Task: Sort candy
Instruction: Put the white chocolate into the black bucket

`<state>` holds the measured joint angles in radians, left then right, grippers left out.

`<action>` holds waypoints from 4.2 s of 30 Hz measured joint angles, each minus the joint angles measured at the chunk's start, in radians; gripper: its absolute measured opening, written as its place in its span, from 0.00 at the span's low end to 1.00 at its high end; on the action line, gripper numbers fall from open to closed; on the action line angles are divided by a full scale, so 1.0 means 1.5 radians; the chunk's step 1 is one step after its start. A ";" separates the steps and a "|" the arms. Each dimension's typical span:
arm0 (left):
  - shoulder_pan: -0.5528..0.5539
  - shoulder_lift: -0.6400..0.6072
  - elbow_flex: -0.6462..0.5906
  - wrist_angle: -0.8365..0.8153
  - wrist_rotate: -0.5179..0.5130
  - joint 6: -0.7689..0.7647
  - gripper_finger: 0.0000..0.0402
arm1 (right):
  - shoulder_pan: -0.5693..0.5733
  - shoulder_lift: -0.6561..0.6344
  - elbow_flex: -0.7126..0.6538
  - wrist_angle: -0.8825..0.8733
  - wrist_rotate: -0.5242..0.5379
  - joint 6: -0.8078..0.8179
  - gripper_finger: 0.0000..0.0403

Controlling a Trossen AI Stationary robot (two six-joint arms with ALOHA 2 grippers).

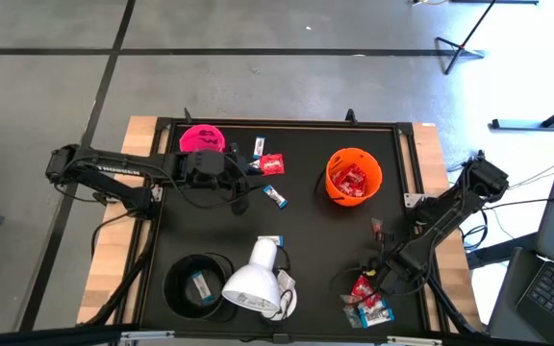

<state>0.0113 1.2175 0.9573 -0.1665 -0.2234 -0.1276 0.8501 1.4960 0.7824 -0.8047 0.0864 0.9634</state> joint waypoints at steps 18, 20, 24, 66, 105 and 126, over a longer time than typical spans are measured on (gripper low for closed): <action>0.000 0.000 0.000 0.000 0.000 0.000 0.36 | 0.000 0.000 0.087 -0.057 0.095 -0.038 0.13; 0.000 0.000 0.000 0.000 0.000 0.000 0.36 | 0.000 0.000 0.087 -0.058 0.098 -0.038 0.13; 0.000 0.000 0.000 0.000 0.000 0.000 0.36 | 0.000 0.000 0.087 -0.058 0.098 -0.038 0.13; -0.004 0.000 0.000 0.004 -0.002 0.000 0.36 | 0.000 0.000 0.088 -0.037 0.146 -0.043 0.13; -0.019 0.000 0.000 0.002 -0.007 -0.002 0.36 | 0.000 -0.145 0.206 0.117 0.455 -0.372 0.13; -0.022 0.000 0.000 0.002 -0.008 0.000 0.36 | -0.092 -0.288 -0.051 0.563 0.322 -0.541 0.02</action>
<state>-0.0219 1.2171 0.9569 -0.1638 -0.2356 -0.1272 0.7115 1.0642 0.7056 0.0395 0.5692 0.1517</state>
